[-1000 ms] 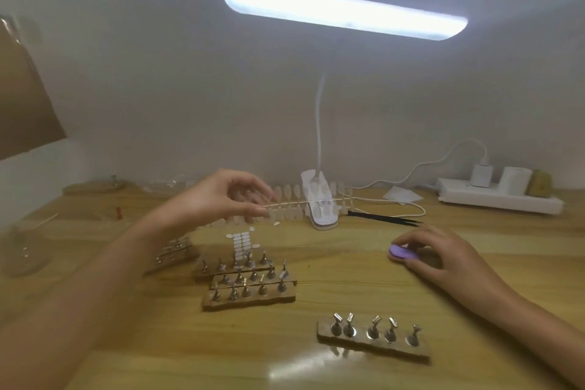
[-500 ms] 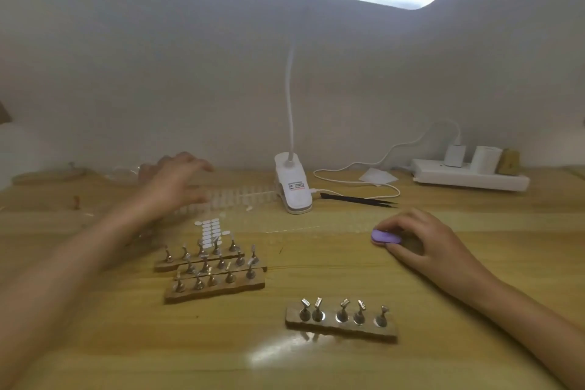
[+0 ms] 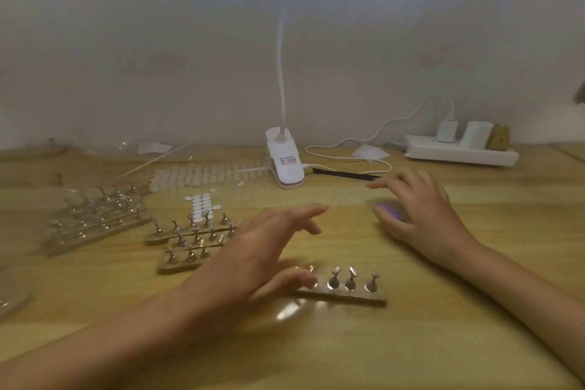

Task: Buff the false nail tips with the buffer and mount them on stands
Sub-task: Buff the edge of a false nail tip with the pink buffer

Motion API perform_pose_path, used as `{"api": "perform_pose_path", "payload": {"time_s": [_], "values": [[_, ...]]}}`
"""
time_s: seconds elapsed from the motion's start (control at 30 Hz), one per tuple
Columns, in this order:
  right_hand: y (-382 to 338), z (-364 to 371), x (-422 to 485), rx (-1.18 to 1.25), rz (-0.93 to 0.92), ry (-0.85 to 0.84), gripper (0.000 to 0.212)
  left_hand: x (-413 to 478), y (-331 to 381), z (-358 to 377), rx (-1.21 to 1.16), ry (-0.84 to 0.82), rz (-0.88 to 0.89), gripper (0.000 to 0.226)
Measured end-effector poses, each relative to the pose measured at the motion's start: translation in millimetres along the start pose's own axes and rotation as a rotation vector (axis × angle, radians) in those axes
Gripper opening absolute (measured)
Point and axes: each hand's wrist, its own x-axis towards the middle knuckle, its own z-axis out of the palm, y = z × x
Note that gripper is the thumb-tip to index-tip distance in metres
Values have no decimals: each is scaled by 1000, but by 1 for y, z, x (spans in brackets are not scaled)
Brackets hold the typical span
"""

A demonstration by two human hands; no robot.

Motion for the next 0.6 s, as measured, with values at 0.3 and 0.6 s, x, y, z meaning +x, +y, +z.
{"api": "perform_pose_path", "payload": {"time_s": [0.3,0.6], "values": [[-18,12,33,-33,-44,-242,58,-51,-9,-25,217,-93,-43,32],[-21,7,36,198,-56,-182,64,-84,-24,-55,270,-188,-132,38]]}}
